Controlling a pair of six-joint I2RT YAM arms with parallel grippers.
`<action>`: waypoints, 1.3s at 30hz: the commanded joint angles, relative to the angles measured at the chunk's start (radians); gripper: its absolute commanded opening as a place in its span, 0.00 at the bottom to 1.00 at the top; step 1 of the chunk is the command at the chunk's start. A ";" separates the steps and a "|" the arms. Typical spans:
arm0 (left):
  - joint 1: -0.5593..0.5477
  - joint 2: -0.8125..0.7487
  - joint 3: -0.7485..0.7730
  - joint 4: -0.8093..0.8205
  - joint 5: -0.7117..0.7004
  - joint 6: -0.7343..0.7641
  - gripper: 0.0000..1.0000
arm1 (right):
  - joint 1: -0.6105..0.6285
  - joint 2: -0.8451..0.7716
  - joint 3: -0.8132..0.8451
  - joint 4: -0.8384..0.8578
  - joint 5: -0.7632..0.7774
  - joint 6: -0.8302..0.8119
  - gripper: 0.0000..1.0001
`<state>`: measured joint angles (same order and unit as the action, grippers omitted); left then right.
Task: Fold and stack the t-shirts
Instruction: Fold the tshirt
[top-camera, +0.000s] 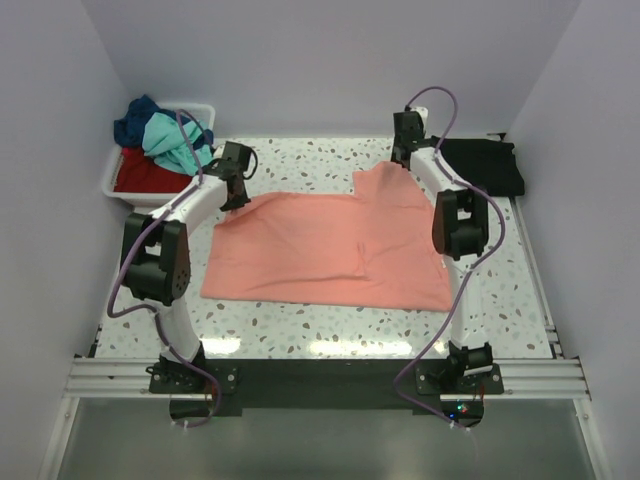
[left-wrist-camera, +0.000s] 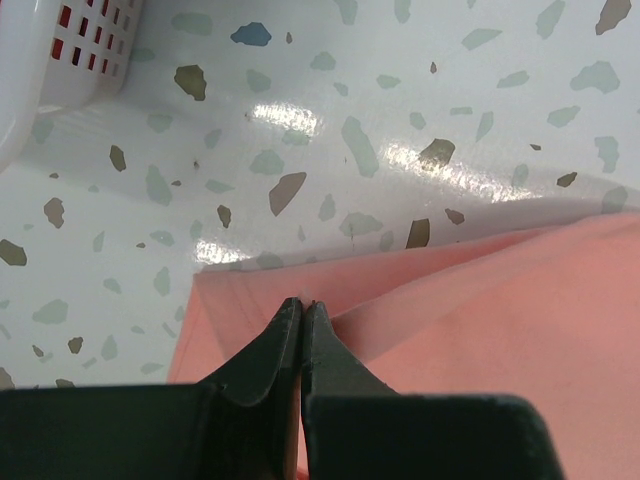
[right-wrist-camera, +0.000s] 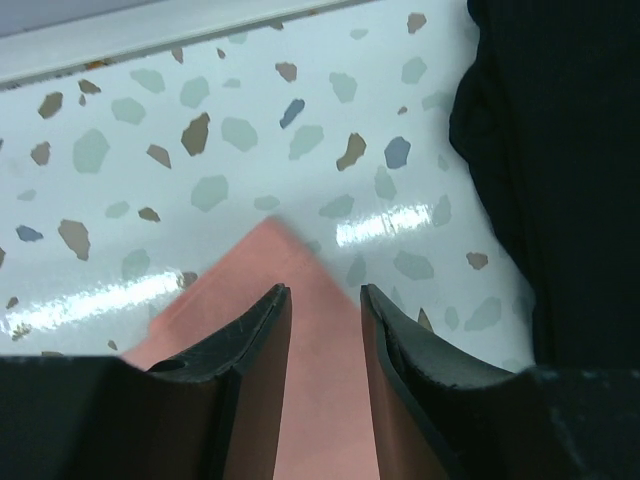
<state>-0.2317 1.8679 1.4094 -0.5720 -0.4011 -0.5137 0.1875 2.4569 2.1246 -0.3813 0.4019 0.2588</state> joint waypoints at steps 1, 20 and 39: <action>-0.008 -0.049 0.000 -0.015 -0.025 -0.020 0.00 | -0.002 0.046 0.086 0.067 0.006 -0.023 0.39; -0.008 -0.024 0.020 -0.042 -0.021 -0.019 0.00 | -0.022 0.201 0.253 -0.013 -0.100 0.042 0.38; 0.003 -0.056 0.039 -0.043 -0.145 -0.065 0.00 | -0.023 -0.036 0.042 -0.004 -0.014 0.023 0.00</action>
<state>-0.2325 1.8679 1.4101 -0.6197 -0.4614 -0.5323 0.1692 2.5744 2.2337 -0.3771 0.3309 0.2974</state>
